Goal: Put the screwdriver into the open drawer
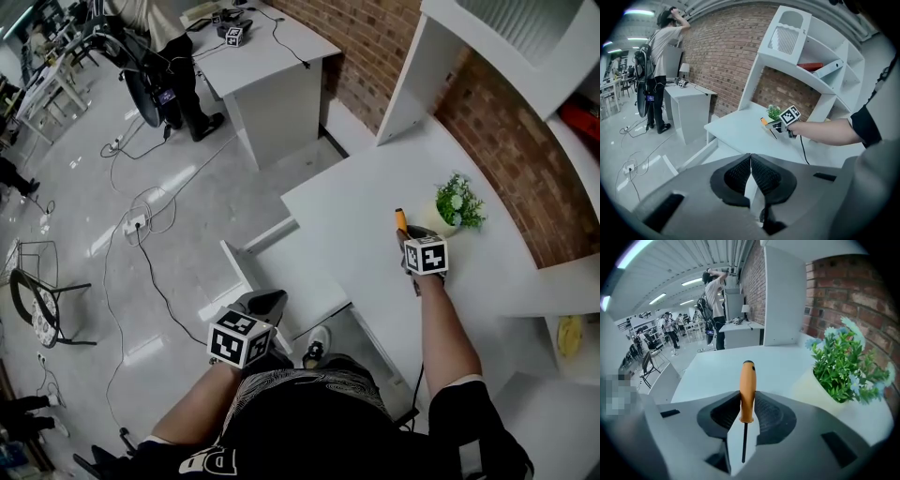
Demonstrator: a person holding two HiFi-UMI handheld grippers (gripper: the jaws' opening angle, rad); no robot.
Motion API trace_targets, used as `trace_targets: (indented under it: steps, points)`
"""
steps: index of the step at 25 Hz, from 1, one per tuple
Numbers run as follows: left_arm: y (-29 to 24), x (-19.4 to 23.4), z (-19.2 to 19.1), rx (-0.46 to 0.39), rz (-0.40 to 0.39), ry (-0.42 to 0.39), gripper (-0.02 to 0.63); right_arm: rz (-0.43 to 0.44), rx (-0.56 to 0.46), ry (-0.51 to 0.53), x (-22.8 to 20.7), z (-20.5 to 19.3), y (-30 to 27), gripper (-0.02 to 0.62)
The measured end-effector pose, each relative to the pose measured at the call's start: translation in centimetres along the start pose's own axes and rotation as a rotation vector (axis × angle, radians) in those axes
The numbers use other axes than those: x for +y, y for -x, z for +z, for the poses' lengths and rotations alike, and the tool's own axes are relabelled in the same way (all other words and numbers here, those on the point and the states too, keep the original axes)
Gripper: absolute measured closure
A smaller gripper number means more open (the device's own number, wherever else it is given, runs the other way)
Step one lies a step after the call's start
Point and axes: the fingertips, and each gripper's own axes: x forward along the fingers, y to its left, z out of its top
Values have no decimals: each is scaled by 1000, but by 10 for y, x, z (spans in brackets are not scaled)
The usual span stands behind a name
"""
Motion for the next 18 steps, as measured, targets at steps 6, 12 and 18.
trace_targets:
  steps: [6,12,18]
  points:
    - [6,0,-6,11,-9,-13,588,7,-51,1,16,2,27,497]
    - [11,2,-4,17,-14,-26,588,49,-120,8,47,9,60,497]
    - [16,6,-1,9,-16,-34,588,118,-182,20,96,17,83,497]
